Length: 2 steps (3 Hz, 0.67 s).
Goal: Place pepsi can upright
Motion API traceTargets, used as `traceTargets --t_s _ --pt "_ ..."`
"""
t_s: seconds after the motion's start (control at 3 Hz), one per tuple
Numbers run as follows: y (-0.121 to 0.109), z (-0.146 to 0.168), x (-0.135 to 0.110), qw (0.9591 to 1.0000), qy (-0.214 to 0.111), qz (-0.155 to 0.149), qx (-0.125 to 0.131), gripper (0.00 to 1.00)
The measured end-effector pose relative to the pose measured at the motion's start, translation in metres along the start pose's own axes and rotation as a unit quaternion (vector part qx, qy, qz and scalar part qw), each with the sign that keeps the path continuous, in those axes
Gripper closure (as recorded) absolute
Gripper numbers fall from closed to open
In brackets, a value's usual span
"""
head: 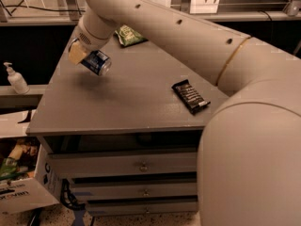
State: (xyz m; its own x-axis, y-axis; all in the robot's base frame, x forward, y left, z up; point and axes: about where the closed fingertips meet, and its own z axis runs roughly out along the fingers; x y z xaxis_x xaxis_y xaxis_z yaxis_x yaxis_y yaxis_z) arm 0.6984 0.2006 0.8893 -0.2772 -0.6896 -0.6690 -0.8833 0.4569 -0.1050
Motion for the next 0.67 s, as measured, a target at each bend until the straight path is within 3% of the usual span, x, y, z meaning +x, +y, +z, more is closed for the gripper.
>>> traceTargets --t_s 0.33,0.67 --pt "-0.004 -0.006 0.001 0.9962 -0.084 0.015 -0.015 1.0" --pt "-0.013 -0.017 -0.009 0.9817 -0.188 0.024 -0.019 1.0"
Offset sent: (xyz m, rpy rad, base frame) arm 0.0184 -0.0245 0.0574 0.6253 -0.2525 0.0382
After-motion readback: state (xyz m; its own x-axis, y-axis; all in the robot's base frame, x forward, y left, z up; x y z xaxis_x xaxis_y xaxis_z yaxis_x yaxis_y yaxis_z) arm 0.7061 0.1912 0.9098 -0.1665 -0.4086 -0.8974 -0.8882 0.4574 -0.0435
